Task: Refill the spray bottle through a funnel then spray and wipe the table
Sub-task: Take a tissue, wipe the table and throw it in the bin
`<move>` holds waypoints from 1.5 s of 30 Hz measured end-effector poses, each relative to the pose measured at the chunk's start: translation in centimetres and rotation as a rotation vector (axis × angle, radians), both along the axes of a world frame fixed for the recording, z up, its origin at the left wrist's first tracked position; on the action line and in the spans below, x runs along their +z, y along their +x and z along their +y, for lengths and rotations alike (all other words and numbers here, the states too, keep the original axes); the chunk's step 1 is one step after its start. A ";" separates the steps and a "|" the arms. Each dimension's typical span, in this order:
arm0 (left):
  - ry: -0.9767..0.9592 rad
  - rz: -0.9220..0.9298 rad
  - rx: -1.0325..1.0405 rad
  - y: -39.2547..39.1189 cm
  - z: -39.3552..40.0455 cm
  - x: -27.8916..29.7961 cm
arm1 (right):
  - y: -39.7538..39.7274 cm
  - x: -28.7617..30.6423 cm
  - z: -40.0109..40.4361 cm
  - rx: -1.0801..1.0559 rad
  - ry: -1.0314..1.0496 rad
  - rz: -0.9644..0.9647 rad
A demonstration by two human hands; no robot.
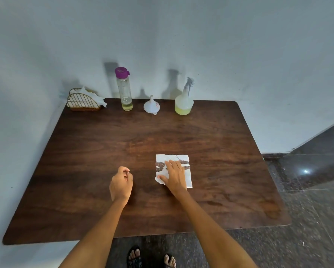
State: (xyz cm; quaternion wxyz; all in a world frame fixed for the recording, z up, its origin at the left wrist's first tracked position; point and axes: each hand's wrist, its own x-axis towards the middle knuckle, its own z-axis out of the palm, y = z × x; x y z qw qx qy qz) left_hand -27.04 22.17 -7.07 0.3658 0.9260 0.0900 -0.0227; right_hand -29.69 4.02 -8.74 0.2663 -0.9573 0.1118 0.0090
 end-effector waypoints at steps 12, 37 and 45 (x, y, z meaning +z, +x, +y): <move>0.001 0.006 -0.026 0.3 0.5 -0.3 | -0.8 -0.4 0.4 -0.070 0.106 0.044; 0.261 0.018 -0.646 0.9 -6.9 -0.9 | -1.5 1.9 -6.7 0.045 -0.010 0.126; 0.212 -0.226 -0.512 6.1 -9.0 1.4 | 4.3 4.1 -8.2 0.027 -0.018 -0.067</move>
